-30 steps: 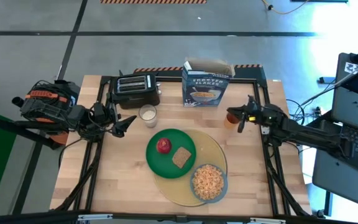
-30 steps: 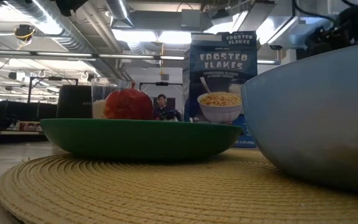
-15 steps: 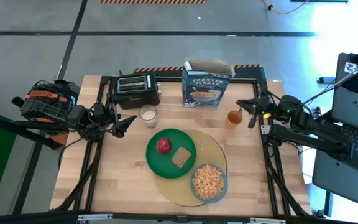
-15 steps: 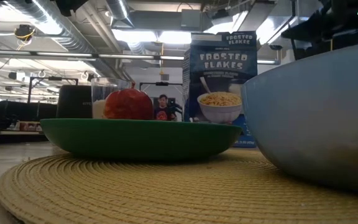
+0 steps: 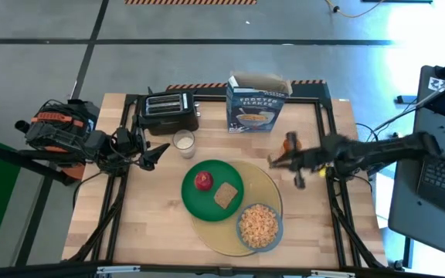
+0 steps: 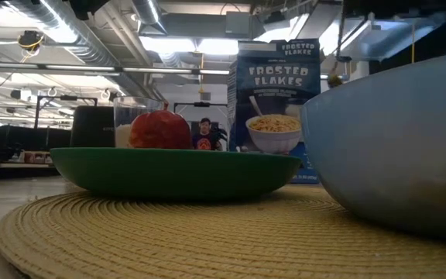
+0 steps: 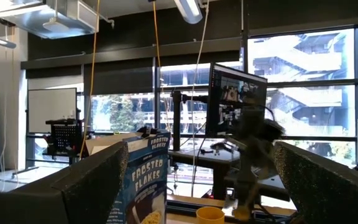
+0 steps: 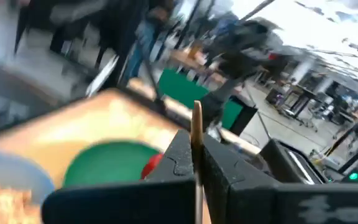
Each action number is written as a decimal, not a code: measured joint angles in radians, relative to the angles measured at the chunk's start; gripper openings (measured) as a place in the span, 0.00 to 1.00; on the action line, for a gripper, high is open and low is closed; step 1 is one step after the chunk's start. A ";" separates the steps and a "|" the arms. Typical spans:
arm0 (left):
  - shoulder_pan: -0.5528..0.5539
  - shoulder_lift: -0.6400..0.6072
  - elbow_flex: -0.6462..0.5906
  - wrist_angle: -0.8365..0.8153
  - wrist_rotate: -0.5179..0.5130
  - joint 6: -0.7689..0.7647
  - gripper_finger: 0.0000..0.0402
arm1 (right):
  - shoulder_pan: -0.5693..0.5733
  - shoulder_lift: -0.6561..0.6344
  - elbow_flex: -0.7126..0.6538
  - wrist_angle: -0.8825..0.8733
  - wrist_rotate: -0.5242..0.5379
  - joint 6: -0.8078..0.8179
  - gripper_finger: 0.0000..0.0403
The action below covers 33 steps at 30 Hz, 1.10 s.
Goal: Arrange a breakfast setting
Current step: Put the gold spoon between the green plate and the blue bowl
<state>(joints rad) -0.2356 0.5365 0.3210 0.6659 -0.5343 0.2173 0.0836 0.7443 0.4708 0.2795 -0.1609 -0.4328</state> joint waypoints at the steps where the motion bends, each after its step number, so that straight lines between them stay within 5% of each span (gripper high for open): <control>1: 0.000 0.000 0.000 0.000 0.000 0.000 0.99 | 0.045 0.048 0.010 0.007 0.041 -0.046 0.00; 8: 0.000 0.000 0.000 0.000 0.000 0.000 0.99 | 0.259 0.358 0.178 0.018 0.249 -0.214 0.00; 19: 0.000 0.000 0.000 0.033 0.000 0.028 0.99 | 0.358 0.818 0.594 -0.335 0.310 -0.412 0.00; 27: 0.030 0.000 0.000 0.119 0.000 0.134 0.99 | 0.389 0.876 0.712 -0.384 0.300 -0.463 0.00; 33: 0.048 0.000 0.000 0.129 0.001 0.110 0.99 | 0.471 0.887 0.755 -0.383 0.370 -0.671 0.00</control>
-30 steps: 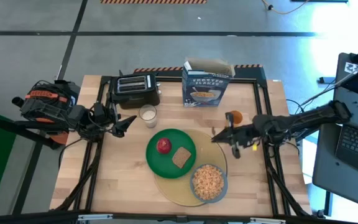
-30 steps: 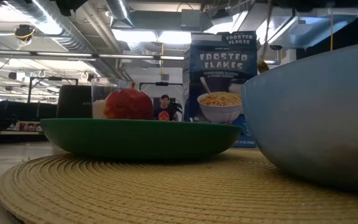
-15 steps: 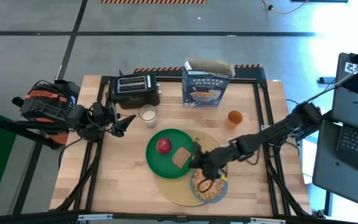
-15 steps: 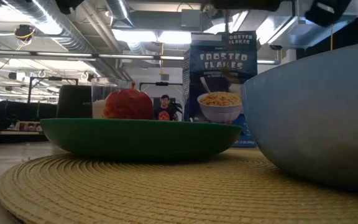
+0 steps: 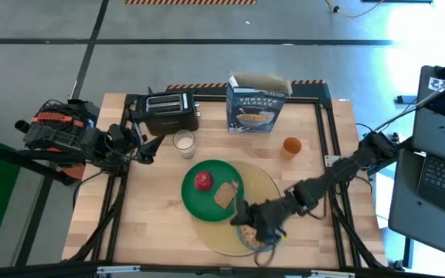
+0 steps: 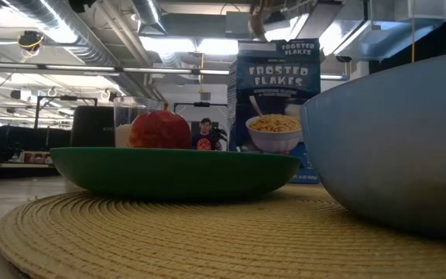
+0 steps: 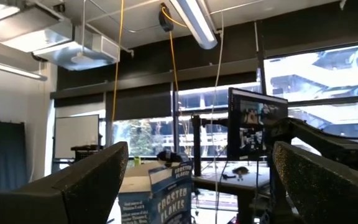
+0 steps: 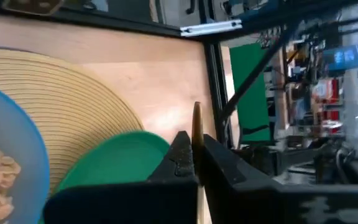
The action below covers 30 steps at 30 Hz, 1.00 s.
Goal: Arrange a breakfast setting
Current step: Put the gold spoon between the green plate and the blue bowl
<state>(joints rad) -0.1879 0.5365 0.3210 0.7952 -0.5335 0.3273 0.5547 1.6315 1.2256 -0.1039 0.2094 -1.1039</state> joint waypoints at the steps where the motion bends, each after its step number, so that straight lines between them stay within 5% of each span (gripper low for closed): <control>1: 0.000 0.000 0.000 0.000 0.001 -0.003 0.99 | 0.020 0.006 0.004 0.000 0.028 -0.018 0.00; 7: 0.000 0.000 0.000 -0.024 0.045 -0.041 0.99 | 0.092 0.103 0.067 0.031 0.149 0.020 0.00; 19: -0.001 0.019 0.000 -0.077 0.135 -0.142 0.99 | 0.113 0.436 0.395 0.120 -0.019 0.065 0.00; 30: -0.005 0.022 0.000 -0.151 0.150 -0.251 0.99 | 0.142 0.593 0.593 0.016 0.054 0.259 0.00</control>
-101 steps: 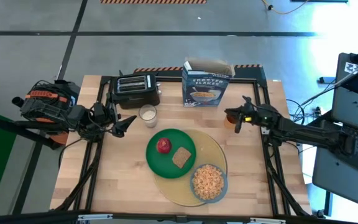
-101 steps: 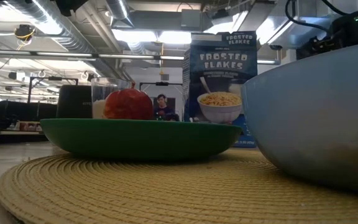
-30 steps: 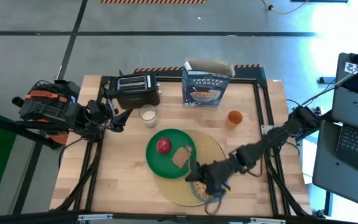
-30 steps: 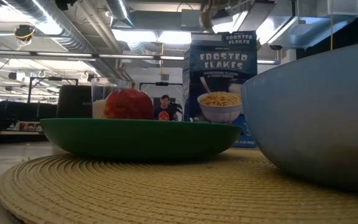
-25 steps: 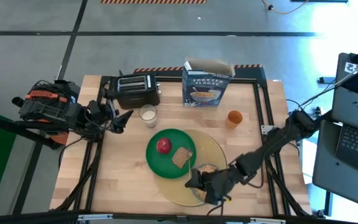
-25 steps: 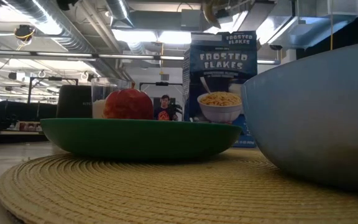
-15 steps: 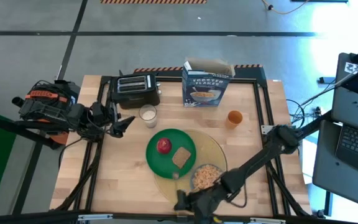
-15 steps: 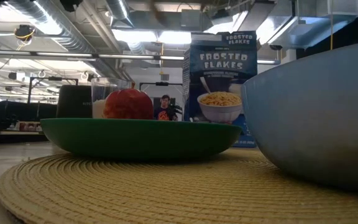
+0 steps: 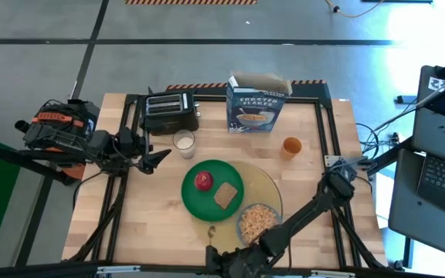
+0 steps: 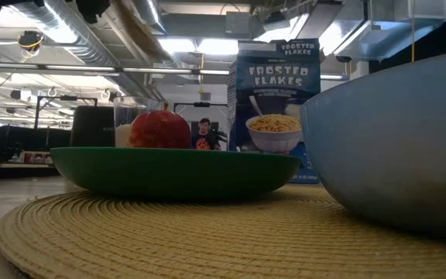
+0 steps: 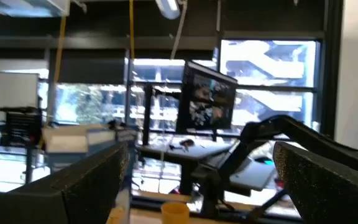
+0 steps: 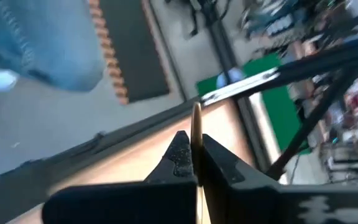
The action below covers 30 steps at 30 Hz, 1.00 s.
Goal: Arrange a breakfast setting
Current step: Put the gold spoon between the green plate and the blue bowl
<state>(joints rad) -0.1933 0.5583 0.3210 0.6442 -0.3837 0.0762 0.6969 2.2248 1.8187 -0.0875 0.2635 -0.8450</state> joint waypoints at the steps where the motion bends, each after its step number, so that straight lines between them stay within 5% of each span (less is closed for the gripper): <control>1: 0.000 0.000 0.000 -0.010 0.012 -0.010 0.99 | 0.006 0.005 0.003 -0.018 0.014 0.017 0.00; 12: 0.000 0.001 0.000 -0.050 0.064 -0.023 0.99 | 0.039 0.004 0.003 -0.085 -0.002 0.241 0.00; 30: -0.038 0.001 0.000 -0.120 0.065 -0.096 0.99 | 0.005 0.004 0.001 -0.297 -0.104 0.235 0.00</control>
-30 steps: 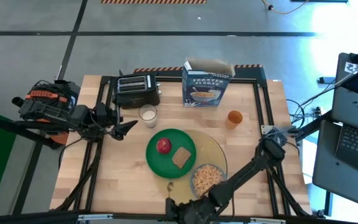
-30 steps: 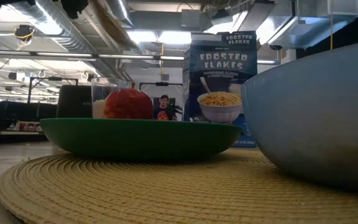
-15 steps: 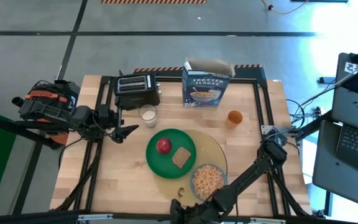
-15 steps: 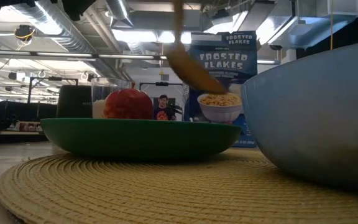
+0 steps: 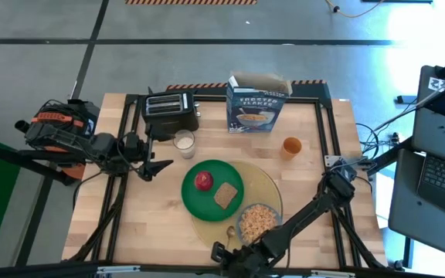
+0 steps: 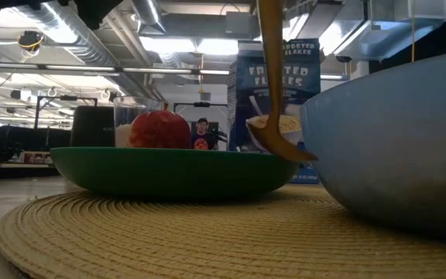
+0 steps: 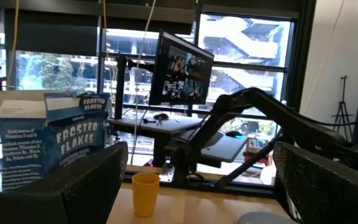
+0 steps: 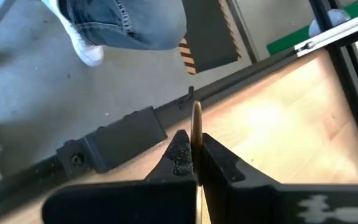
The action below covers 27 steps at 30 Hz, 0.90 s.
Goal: Arrange a breakfast setting
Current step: Put the gold spoon between the green plate and the blue bowl
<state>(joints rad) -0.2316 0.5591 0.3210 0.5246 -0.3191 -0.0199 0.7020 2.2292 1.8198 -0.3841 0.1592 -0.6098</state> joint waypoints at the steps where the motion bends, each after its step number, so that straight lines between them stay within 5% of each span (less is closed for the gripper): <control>1: -0.004 0.000 0.000 -0.003 0.000 0.000 0.99 | -0.004 0.000 0.000 -0.005 -0.013 0.000 0.00; 27: -0.032 0.000 0.000 -0.017 -0.004 0.001 0.99 | -0.049 0.034 0.000 -0.228 -0.090 -0.157 0.00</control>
<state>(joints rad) -0.2634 0.5588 0.3210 0.5072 -0.3230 -0.0194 0.6533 2.2627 1.8194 -0.6120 0.0689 -0.7672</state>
